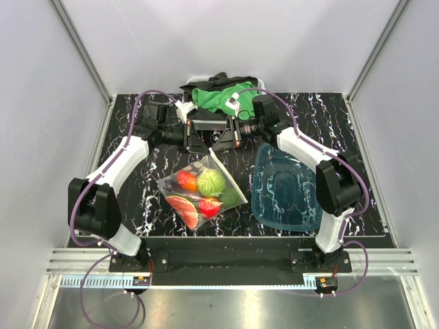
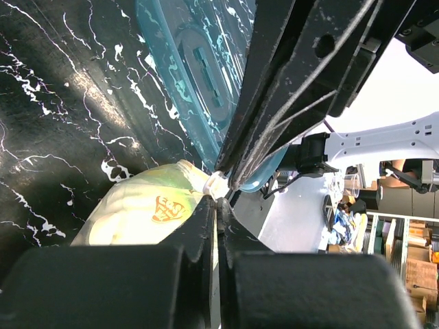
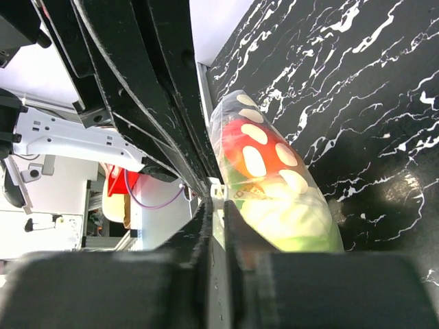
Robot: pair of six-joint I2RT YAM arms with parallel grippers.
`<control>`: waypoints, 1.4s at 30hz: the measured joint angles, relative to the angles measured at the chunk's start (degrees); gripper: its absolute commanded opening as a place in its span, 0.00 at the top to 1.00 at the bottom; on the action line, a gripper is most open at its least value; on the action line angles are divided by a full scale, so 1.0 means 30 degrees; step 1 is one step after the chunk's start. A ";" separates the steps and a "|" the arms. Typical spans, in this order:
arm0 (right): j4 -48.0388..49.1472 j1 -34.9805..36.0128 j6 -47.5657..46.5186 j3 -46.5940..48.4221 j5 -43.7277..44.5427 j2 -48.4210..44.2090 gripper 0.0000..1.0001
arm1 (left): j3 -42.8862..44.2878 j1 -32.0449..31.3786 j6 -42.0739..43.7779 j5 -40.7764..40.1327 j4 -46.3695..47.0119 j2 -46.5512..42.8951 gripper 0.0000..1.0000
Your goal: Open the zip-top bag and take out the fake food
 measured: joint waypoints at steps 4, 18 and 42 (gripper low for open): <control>0.0051 0.0022 0.0124 0.0000 -0.0153 0.0000 0.64 | 0.0000 -0.0080 -0.0015 -0.0058 0.0015 0.0000 1.00; 0.0080 0.0109 0.0109 -0.0080 -0.0168 0.0124 1.00 | 0.0000 -0.0131 -0.0095 -0.0270 -0.0138 -0.0087 1.00; 0.1035 0.0270 0.1042 -0.0321 0.0015 0.0131 1.00 | -0.0386 -0.0087 0.1399 -0.0517 -0.1122 -0.0015 1.00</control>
